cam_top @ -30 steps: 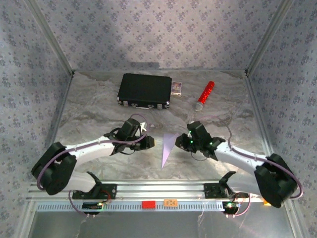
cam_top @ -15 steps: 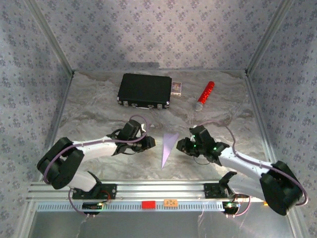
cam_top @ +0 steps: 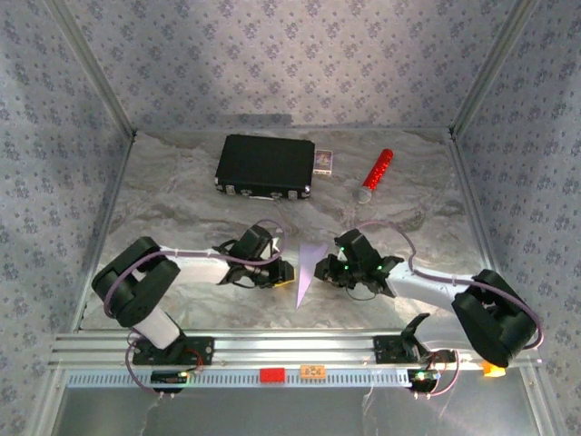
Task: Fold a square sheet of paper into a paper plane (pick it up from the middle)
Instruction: Move a paper plane to the center of the table.
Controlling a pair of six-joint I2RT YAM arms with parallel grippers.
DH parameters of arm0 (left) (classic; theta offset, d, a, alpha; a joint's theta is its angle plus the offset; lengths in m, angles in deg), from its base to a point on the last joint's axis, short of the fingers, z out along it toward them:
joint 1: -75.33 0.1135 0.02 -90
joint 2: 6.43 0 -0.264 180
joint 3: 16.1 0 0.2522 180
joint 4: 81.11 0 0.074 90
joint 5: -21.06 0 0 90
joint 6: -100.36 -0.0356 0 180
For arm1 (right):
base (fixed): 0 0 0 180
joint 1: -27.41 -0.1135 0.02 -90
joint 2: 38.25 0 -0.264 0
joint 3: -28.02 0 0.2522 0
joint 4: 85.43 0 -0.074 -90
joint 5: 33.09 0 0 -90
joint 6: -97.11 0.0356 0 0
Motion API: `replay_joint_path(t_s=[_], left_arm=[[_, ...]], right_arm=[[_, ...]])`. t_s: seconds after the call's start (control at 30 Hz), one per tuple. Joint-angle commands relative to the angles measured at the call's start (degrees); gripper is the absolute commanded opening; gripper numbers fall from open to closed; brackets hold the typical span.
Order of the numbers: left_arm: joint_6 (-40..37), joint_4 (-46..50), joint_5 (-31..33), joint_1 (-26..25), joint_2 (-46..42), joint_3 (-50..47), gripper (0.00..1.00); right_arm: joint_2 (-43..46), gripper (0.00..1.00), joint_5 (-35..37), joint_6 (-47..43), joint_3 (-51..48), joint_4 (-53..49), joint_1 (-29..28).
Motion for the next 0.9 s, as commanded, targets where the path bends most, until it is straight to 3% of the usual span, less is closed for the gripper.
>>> replay_joint_path(t_s=[0.0, 0.87], left_arm=[[-1.3, -1.5, -2.3, -0.8, 0.9, 2.1, 0.26], [-4.3, 4.2, -2.6, -2.4, 5.7, 6.2, 0.22]], right_arm=[[-0.8, 0.2, -0.6, 1.0, 1.1, 0.9, -1.0], [-3.0, 0.17, -2.7, 1.1, -1.3, 1.7, -2.6]])
